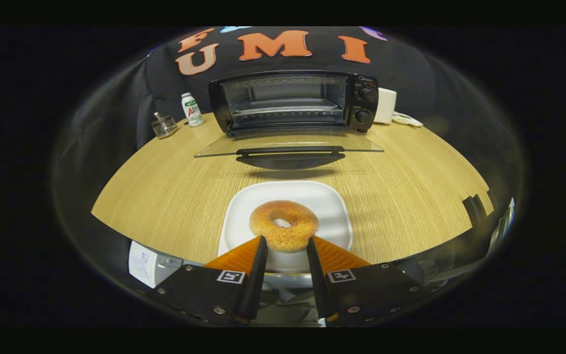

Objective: Open the toaster oven, put the food inside, and close the toaster oven door.

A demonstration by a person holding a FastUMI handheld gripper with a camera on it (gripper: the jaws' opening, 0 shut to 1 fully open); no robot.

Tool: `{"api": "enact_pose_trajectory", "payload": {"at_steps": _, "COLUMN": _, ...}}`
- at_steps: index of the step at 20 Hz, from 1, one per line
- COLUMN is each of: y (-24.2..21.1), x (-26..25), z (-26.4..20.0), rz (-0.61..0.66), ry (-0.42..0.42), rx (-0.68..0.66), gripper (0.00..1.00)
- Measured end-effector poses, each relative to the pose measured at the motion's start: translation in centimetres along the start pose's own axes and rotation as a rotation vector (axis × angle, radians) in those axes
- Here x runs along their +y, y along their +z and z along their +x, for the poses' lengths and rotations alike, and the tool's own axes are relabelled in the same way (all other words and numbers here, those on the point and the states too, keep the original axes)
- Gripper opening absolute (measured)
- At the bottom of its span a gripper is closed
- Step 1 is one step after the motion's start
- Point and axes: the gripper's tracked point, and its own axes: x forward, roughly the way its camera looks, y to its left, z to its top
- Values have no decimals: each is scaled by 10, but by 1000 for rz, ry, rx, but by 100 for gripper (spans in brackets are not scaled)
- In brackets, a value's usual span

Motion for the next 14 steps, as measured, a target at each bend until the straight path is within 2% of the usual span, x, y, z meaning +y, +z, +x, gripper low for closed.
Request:
{"api": "enact_pose_trajectory", "payload": {"at_steps": 7, "y": 70, "x": 2, "z": -30, "rz": 23, "ry": 29, "rx": -117, "gripper": 42}}
{"api": "enact_pose_trajectory", "payload": {"at_steps": 14, "y": 141, "x": 6, "z": -30, "rz": -67, "ry": 24, "rx": -210, "gripper": 42}}
